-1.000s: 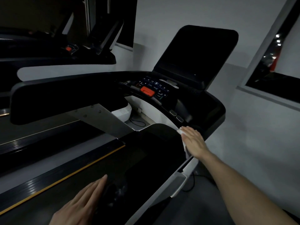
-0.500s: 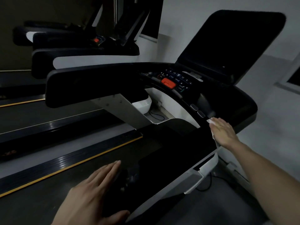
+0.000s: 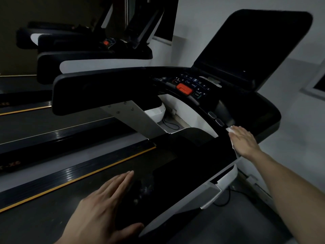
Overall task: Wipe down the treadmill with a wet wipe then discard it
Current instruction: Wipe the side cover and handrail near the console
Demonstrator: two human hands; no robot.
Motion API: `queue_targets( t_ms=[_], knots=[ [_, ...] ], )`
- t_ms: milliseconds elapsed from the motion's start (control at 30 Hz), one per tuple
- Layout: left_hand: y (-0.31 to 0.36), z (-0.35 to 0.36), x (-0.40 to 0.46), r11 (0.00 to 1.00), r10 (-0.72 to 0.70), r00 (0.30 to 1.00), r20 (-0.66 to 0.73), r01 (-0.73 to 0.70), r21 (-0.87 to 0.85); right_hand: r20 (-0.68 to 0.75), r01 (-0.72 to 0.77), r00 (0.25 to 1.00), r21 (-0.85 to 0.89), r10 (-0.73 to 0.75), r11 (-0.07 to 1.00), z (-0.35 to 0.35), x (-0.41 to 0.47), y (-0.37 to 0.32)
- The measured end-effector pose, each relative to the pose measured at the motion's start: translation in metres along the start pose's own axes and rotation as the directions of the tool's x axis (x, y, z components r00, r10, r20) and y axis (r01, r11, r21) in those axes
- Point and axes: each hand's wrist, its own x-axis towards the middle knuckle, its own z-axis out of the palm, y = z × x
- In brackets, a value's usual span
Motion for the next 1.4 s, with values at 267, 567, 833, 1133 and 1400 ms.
queue_targets(
  t_ms=[267, 567, 833, 1133, 1400],
  knots=[
    [0.007, -0.009, 0.001, 0.997, 0.069, 0.995, -0.074, -0.067, 0.023, -0.082, 0.045, 0.996, 0.073, -0.039, 0.996, 0.012, -0.043, -0.025],
    [0.006, -0.012, -0.008, 0.997, 0.073, 0.982, -0.176, -0.077, -0.019, -0.207, 0.292, 0.936, -0.002, -0.286, 0.956, 0.058, -0.177, -0.158],
    [0.006, -0.016, -0.010, 0.997, 0.057, 0.994, -0.094, -0.062, -0.047, -0.158, 0.476, 0.870, 0.021, -0.467, 0.879, 0.074, -0.254, -0.240],
    [0.004, -0.019, -0.006, 0.997, 0.040, 0.999, -0.009, -0.040, -0.060, -0.093, 0.540, 0.838, -0.012, -0.538, 0.842, 0.069, -0.248, -0.228],
    [-0.001, -0.026, -0.017, 0.986, 0.013, 0.998, 0.063, -0.002, -0.165, -0.063, 0.628, 0.778, 0.105, -0.625, 0.771, 0.078, -0.287, -0.268]
  ],
)
